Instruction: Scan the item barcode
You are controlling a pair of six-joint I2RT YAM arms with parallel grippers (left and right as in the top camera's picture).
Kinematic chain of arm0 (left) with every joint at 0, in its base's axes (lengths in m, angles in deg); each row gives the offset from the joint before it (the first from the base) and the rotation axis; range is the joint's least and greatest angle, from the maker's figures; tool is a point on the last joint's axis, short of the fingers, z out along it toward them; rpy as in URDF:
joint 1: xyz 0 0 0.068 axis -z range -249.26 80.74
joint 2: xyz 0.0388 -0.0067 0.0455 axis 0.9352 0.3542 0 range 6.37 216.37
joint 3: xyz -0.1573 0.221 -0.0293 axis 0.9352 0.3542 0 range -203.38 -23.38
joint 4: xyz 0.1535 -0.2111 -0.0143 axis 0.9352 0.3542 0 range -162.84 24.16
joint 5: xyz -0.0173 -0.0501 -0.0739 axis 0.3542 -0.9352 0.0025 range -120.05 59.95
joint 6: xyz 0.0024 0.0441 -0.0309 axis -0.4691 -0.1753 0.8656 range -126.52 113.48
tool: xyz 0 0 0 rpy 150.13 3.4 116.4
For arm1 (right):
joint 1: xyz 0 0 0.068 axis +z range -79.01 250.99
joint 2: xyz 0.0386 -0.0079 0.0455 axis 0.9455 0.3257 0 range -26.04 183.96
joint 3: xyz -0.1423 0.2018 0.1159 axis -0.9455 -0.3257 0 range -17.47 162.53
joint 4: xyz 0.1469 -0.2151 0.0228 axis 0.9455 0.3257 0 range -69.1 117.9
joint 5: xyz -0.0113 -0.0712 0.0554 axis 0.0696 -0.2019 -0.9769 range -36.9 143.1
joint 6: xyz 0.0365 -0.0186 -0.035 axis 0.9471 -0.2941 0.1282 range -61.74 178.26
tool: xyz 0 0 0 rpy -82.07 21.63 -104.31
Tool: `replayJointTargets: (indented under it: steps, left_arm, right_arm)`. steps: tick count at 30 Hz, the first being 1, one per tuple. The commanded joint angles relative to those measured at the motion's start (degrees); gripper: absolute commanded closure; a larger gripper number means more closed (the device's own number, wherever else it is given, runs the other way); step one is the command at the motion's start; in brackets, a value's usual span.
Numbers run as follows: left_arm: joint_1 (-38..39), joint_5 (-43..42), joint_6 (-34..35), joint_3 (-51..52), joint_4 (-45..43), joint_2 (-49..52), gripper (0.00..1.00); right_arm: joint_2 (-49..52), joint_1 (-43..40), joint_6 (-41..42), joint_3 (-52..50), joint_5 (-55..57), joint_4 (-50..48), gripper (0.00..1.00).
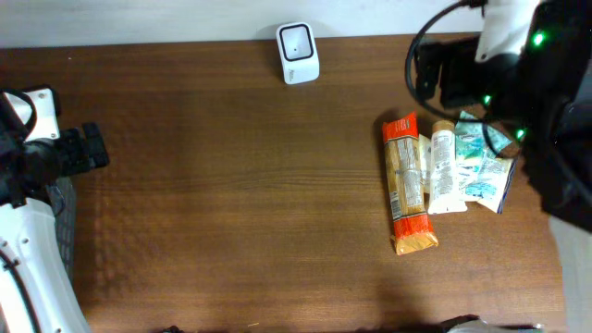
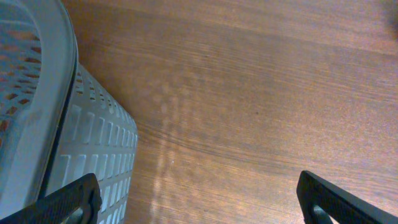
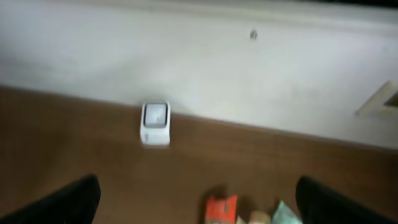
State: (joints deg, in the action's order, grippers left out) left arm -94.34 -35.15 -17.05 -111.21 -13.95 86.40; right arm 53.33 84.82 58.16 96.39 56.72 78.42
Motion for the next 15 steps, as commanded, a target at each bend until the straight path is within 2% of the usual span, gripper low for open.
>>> replayJointTargets:
  steps: [1, 3, 8, 11, 15]
  left_arm:
    - [0.1, 0.0, -0.9, 0.0, -0.1, -0.3, 0.01]
    - [0.1, 0.0, -0.9, 0.0, -0.1, -0.3, 0.01]
    - [0.1, 0.0, -0.9, 0.0, -0.1, -0.3, 0.01]
    - [0.1, 0.0, -0.9, 0.0, -0.1, -0.3, 0.01]
    - [0.1, 0.0, -0.9, 0.0, -0.1, -0.3, 0.01]
  right_arm:
    - [-10.7, -0.7, -1.2, -20.1, -0.5, -12.0, 0.01]
    - [-19.2, -3.0, -1.2, -36.9, -2.7, -25.2, 0.01]
    - [-37.7, -8.4, -1.2, -71.4, -10.0, -55.2, 0.01]
    - [-47.2, -9.5, -1.2, -84.9, -10.0, -63.2, 0.01]
    - [-59.5, -9.4, -1.2, -98.4, -9.6, -66.4, 0.01]
